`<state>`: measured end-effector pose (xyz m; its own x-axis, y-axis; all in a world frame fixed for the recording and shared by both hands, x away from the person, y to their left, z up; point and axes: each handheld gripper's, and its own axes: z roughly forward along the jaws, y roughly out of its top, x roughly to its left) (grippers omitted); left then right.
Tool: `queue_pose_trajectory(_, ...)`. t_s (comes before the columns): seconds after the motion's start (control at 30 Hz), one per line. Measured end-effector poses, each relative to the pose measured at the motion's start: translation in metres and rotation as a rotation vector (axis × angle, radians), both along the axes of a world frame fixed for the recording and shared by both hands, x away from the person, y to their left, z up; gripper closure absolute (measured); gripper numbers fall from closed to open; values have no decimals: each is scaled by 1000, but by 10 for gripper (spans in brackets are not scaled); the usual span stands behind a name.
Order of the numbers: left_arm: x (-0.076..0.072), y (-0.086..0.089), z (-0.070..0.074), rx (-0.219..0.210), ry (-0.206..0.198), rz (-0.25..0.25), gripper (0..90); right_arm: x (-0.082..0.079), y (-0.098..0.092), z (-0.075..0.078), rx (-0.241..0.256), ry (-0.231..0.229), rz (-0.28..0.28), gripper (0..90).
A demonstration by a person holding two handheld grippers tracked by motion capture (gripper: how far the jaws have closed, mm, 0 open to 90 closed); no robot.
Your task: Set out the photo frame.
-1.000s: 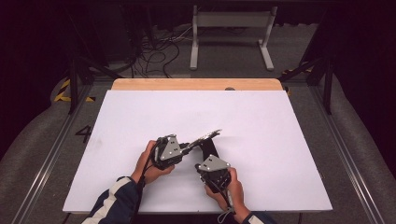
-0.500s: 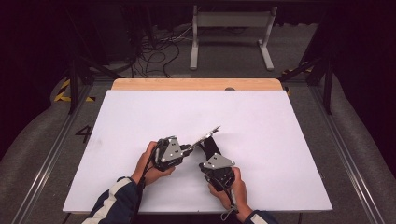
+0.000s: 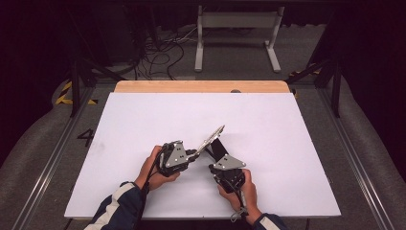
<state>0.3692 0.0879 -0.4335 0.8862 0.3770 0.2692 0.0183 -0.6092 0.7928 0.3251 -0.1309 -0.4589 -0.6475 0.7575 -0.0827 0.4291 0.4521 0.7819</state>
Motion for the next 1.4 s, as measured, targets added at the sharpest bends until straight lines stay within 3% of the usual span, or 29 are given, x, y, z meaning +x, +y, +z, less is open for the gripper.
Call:
queue_pose_trajectory(0.47,-3,-2,1,-12,20,-16,771,7,-12,1,11,20,-2,900)
queue_pose_trajectory(0.6,-5,-1,3,-24,27,-26,796,9,-16,2,14,22,-15,900)
queue_pose_trajectory(0.67,-5,-1,3,-31,45,-49,860,11,-19,1,10,24,-27,900)
queue_pose_trajectory(0.73,-6,-3,2,-18,39,-44,877,13,-23,-1,16,32,-36,900)
queue_pose_trajectory(0.97,0,6,3,-87,51,-10,802,16,-26,-3,9,46,-31,894)
queue_pose_trajectory(1.1,2,4,0,-75,67,-24,704,16,-27,-3,12,49,-31,892)
queue_pose_trajectory(1.4,9,-12,-9,-46,83,13,487,15,-28,-3,19,48,-24,879)
